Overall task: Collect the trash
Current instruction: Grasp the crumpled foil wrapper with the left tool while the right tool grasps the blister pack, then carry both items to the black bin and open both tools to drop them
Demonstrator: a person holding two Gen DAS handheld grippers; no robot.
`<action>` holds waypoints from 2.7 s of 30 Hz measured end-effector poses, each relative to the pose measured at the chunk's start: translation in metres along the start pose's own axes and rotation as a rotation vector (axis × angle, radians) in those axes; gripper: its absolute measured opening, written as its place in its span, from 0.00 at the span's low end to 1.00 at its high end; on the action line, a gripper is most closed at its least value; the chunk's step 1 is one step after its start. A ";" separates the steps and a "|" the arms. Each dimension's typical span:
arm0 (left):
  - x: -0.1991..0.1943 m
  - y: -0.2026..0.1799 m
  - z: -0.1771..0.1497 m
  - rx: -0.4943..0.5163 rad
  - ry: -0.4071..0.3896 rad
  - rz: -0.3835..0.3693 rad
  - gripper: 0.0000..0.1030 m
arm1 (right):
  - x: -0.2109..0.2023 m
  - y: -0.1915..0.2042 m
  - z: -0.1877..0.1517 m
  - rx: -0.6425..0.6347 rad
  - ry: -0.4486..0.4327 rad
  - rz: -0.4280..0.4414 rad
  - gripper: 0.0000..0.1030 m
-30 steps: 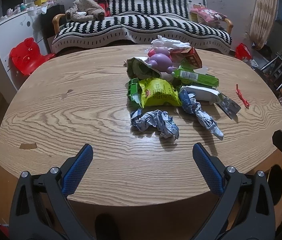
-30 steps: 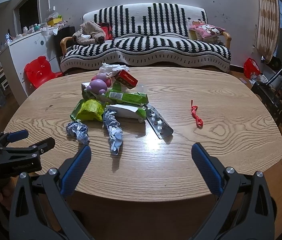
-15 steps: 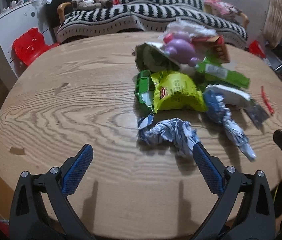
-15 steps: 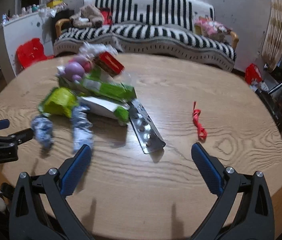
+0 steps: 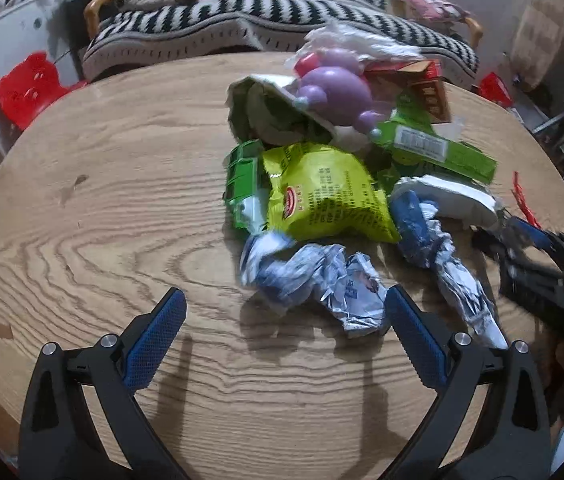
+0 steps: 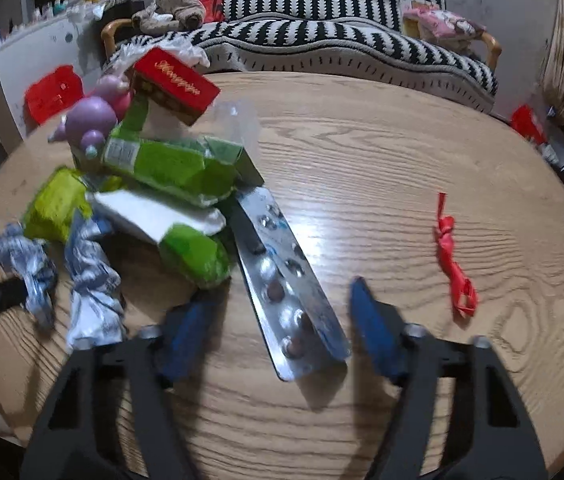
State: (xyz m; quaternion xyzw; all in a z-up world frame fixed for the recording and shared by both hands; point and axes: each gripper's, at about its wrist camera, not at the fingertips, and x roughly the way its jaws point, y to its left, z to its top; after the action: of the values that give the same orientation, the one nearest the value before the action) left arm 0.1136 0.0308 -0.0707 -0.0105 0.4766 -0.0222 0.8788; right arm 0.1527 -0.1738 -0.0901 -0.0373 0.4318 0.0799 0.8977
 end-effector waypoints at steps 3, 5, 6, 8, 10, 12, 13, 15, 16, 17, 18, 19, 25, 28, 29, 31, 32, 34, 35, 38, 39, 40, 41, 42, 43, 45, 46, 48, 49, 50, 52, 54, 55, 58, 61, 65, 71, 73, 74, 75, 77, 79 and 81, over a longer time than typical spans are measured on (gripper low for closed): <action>0.002 -0.003 -0.003 0.034 -0.006 0.013 0.94 | -0.003 -0.003 0.003 0.017 0.015 0.016 0.32; 0.004 -0.002 -0.002 0.013 0.001 0.002 0.94 | -0.005 -0.006 0.002 0.040 0.023 0.036 0.31; 0.004 -0.002 0.000 0.007 0.001 0.003 0.94 | -0.007 -0.007 0.001 0.044 0.030 0.042 0.30; 0.006 -0.006 0.001 0.010 -0.002 0.005 0.94 | -0.013 -0.010 -0.002 0.054 0.045 0.036 0.30; 0.008 -0.011 0.000 0.025 0.006 -0.003 0.94 | -0.022 -0.012 -0.009 0.071 0.057 0.037 0.30; 0.009 -0.016 -0.001 0.036 0.012 -0.009 0.94 | -0.033 -0.017 -0.014 0.086 0.060 0.030 0.30; 0.012 -0.019 -0.001 0.045 0.017 -0.005 0.94 | -0.041 -0.021 -0.018 0.096 0.060 0.029 0.30; 0.018 -0.021 -0.003 0.052 0.028 -0.003 0.94 | -0.054 -0.027 -0.025 0.105 0.055 0.027 0.30; 0.023 -0.023 -0.004 0.050 0.037 0.008 0.94 | -0.063 -0.030 -0.030 0.111 0.052 0.025 0.30; 0.026 -0.022 -0.004 0.046 0.044 0.016 0.93 | -0.070 -0.031 -0.035 0.116 0.049 0.023 0.30; 0.027 -0.022 -0.002 0.040 0.033 0.030 0.88 | -0.077 -0.034 -0.039 0.120 0.047 0.021 0.30; 0.026 -0.022 -0.001 0.033 0.016 0.039 0.76 | -0.086 -0.036 -0.045 0.124 0.043 0.020 0.30; 0.010 -0.017 0.003 -0.040 0.005 -0.025 0.20 | -0.140 -0.053 -0.071 0.149 -0.002 0.012 0.30; -0.013 -0.024 0.001 -0.007 -0.038 0.001 0.20 | -0.165 -0.070 -0.083 0.164 -0.027 -0.007 0.30; -0.020 -0.028 -0.002 0.003 -0.051 -0.004 0.20 | -0.172 -0.076 -0.088 0.173 -0.033 -0.013 0.30; -0.033 -0.036 -0.007 0.038 -0.079 0.015 0.20 | -0.185 -0.090 -0.096 0.201 -0.043 -0.018 0.30; -0.039 -0.041 -0.009 0.055 -0.090 0.020 0.20 | -0.194 -0.100 -0.103 0.219 -0.050 -0.026 0.30; -0.052 -0.054 -0.014 0.081 -0.115 0.007 0.20 | -0.209 -0.117 -0.114 0.247 -0.063 -0.050 0.30; -0.058 -0.062 -0.015 0.089 -0.124 -0.007 0.20 | -0.215 -0.127 -0.120 0.262 -0.071 -0.065 0.30; -0.071 -0.100 -0.023 0.140 -0.148 -0.078 0.20 | -0.241 -0.167 -0.146 0.338 -0.094 -0.120 0.30; -0.073 -0.117 -0.027 0.161 -0.149 -0.110 0.20 | -0.246 -0.176 -0.152 0.356 -0.097 -0.134 0.30; -0.075 -0.133 -0.033 0.180 -0.149 -0.139 0.20 | -0.254 -0.192 -0.164 0.388 -0.099 -0.159 0.30; -0.077 -0.149 -0.038 0.202 -0.147 -0.167 0.20 | -0.260 -0.206 -0.175 0.418 -0.100 -0.183 0.30; -0.078 -0.173 -0.043 0.240 -0.145 -0.207 0.20 | -0.264 -0.217 -0.184 0.442 -0.099 -0.198 0.30; -0.079 -0.189 -0.049 0.268 -0.146 -0.235 0.20 | -0.270 -0.232 -0.197 0.477 -0.094 -0.221 0.30; -0.080 -0.235 -0.063 0.341 -0.145 -0.299 0.20 | -0.278 -0.255 -0.218 0.527 -0.082 -0.260 0.30; -0.079 -0.254 -0.069 0.367 -0.139 -0.328 0.20 | -0.282 -0.269 -0.233 0.556 -0.074 -0.283 0.30; -0.078 -0.291 -0.083 0.415 -0.123 -0.389 0.20 | -0.288 -0.293 -0.258 0.613 -0.055 -0.314 0.30; -0.074 -0.319 -0.094 0.447 -0.100 -0.440 0.20 | -0.291 -0.302 -0.269 0.635 -0.047 -0.325 0.30; -0.072 -0.334 -0.100 0.464 -0.084 -0.466 0.20 | -0.291 -0.314 -0.283 0.667 -0.034 -0.336 0.30; -0.063 -0.377 -0.121 0.510 -0.034 -0.527 0.20 | -0.290 -0.332 -0.305 0.717 -0.007 -0.346 0.30; -0.051 -0.417 -0.142 0.550 0.025 -0.576 0.20 | -0.286 -0.348 -0.325 0.763 0.022 -0.349 0.30; -0.045 -0.431 -0.151 0.564 0.051 -0.591 0.20 | -0.283 -0.357 -0.336 0.787 0.041 -0.351 0.30; -0.027 -0.474 -0.179 0.599 0.133 -0.633 0.20 | -0.279 -0.379 -0.359 0.841 0.064 -0.352 0.30; -0.009 -0.505 -0.198 0.624 0.186 -0.651 0.20 | -0.275 -0.397 -0.377 0.892 0.081 -0.355 0.31; 0.011 -0.530 -0.215 0.657 0.224 -0.649 0.20 | -0.266 -0.405 -0.393 0.927 0.109 -0.358 0.31; 0.034 -0.551 -0.227 0.689 0.247 -0.635 0.20 | -0.258 -0.423 -0.409 0.961 0.132 -0.353 0.31; 0.037 -0.558 -0.232 0.698 0.246 -0.645 0.22 | -0.255 -0.427 -0.411 0.975 0.134 -0.346 0.32; 0.038 -0.561 -0.232 0.705 0.247 -0.647 0.25 | -0.253 -0.429 -0.412 0.983 0.137 -0.347 0.32; 0.037 -0.560 -0.233 0.710 0.245 -0.647 0.35 | -0.252 -0.430 -0.413 0.989 0.141 -0.345 0.37; 0.037 -0.564 -0.236 0.712 0.239 -0.649 0.53 | -0.251 -0.431 -0.413 0.998 0.148 -0.350 0.52; 0.037 -0.565 -0.237 0.710 0.228 -0.645 0.67 | -0.253 -0.430 -0.411 0.995 0.138 -0.356 0.54; 0.034 -0.563 -0.238 0.703 0.222 -0.649 0.72 | -0.256 -0.428 -0.409 0.998 0.128 -0.357 0.55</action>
State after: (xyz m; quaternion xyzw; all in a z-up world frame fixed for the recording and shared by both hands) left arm -0.0836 -0.5326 -0.2064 0.1411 0.5031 -0.4554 0.7208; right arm -0.2435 -0.6795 -0.1465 0.3163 0.4580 -0.2915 0.7779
